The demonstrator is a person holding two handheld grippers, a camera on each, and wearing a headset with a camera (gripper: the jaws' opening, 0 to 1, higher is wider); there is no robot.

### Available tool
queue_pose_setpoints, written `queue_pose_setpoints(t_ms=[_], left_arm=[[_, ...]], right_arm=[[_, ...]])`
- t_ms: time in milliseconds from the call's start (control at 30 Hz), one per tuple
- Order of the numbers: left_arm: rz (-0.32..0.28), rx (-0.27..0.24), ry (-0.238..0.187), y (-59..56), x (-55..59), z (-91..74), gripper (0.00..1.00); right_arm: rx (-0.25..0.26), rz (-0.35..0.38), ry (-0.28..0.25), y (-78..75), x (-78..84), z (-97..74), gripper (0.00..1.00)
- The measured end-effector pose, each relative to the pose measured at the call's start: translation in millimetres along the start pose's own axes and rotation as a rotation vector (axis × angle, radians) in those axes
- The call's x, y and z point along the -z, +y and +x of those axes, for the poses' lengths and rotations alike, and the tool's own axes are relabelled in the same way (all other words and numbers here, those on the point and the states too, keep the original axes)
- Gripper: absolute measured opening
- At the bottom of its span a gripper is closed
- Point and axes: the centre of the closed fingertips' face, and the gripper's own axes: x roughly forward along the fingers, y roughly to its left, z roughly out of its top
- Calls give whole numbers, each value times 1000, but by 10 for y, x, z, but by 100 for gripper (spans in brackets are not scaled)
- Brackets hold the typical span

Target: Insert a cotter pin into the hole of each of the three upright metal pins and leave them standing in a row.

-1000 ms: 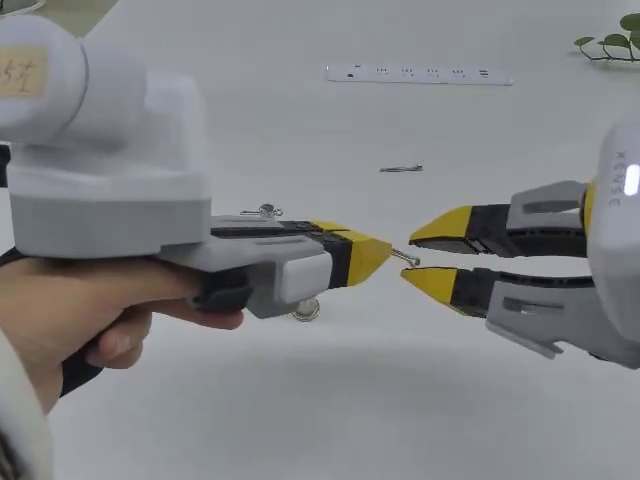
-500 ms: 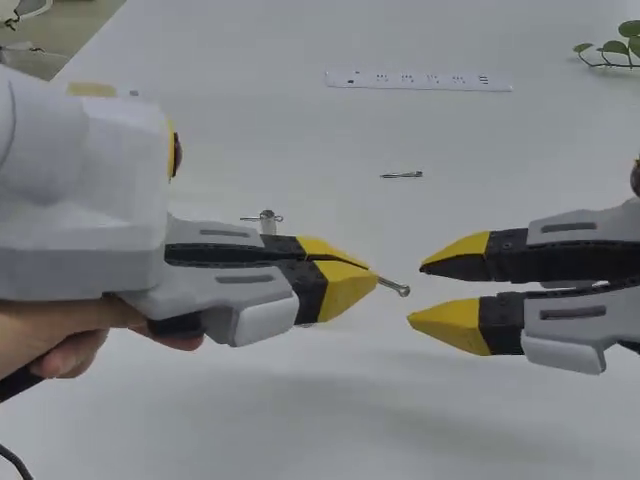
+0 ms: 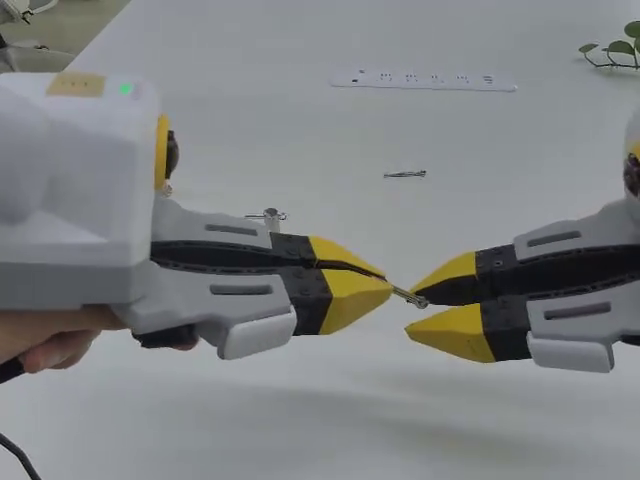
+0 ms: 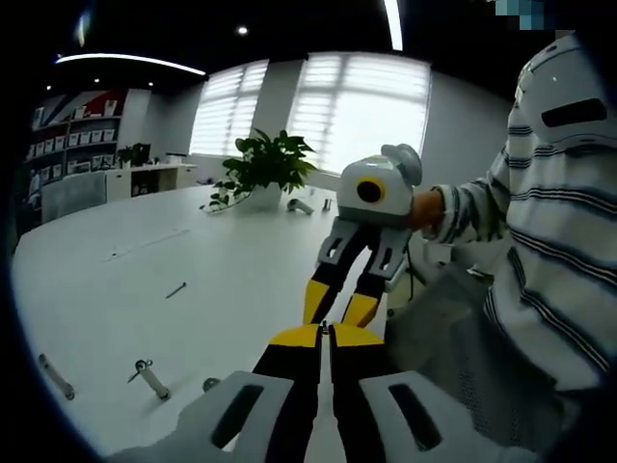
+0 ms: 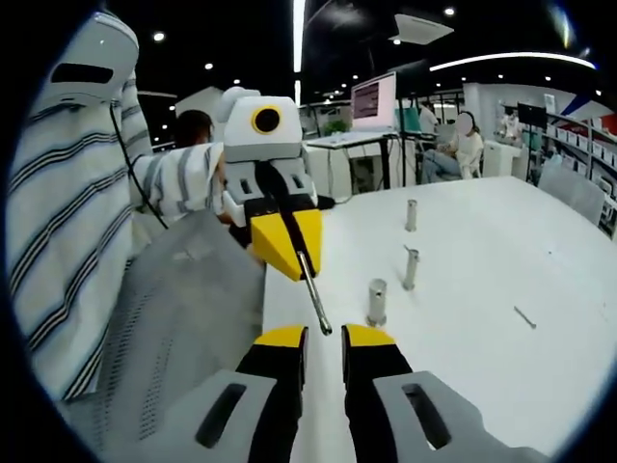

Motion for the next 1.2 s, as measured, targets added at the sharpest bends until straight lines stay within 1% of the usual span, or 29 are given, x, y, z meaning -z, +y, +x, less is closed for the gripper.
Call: queue_pose_setpoints(t_ms=[167, 300, 367, 467, 633, 767, 800, 833, 900, 933, 967, 1033, 1200], left_arm=[[7, 8, 4, -2, 21, 10, 1], [12, 24, 9, -23, 31, 15, 1], [18, 35, 14, -35, 44, 17, 1], [15, 40, 21, -34, 60, 16, 1], [23, 52, 45, -39, 118, 6, 1], [27, 63, 73, -40, 191, -2, 1], [15, 67, 84, -39, 218, -3, 1], [4, 69, 103, -35, 256, -8, 1], [11, 67, 149, -19, 358, -6, 2], [13, 64, 156, -17, 374, 2, 2], [14, 68, 156, -48, 366, 20, 2], [17, 71, 159, -50, 373, 10, 1], [17, 74, 154, -72, 351, 17, 1]], right_arm=[[-24, 7, -1, 39, 5, 13, 11], [-35, -7, 1, 52, 15, 7, 9], [-39, 0, 2, 56, 19, 6, 6], [-45, -1, 6, 65, 28, 5, 6], [-56, -45, 20, 79, 42, -5, 6], [-72, -55, 34, 101, 58, -14, 5], [-76, -54, 38, 107, 62, -14, 5], [-81, -54, 43, 116, 70, -15, 5], [-91, -52, 47, 135, 72, -12, 5], [-96, -53, 52, 148, 75, -8, 4], [-99, -53, 54, 152, 76, -8, 4], [-104, -53, 58, 171, 73, -6, 4], [-91, -47, 55, 157, 58, -2, 4]])
